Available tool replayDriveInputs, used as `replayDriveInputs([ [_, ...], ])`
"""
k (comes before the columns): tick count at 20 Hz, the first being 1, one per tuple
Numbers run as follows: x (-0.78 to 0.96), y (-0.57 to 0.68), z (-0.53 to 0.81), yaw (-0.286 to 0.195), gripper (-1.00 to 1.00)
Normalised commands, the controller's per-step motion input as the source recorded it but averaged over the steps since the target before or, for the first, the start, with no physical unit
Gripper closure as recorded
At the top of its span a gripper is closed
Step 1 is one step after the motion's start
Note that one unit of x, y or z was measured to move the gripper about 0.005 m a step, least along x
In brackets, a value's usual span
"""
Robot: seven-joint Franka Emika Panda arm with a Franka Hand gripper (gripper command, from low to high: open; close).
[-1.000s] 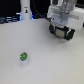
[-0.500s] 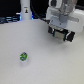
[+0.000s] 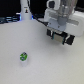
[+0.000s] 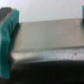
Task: Open the kcup holder, insert the kcup into the holder, and close the kcup holder
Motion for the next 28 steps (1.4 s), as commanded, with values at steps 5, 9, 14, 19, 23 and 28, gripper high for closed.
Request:
replayDriveInputs([
  [5,0.85,-0.39,0.25,-0.053,1.00],
  [9,0.59,-0.19,0.18,-0.102,-1.00],
  [14,0.27,-0.27,0.31,-0.143,-1.00],
  [19,0.18,-0.53,0.28,-0.166,-1.00],
  [23,0.08,-0.65,0.20,-0.199,-1.00],
  [28,0.01,-0.54,0.15,-0.243,-1.00],
])
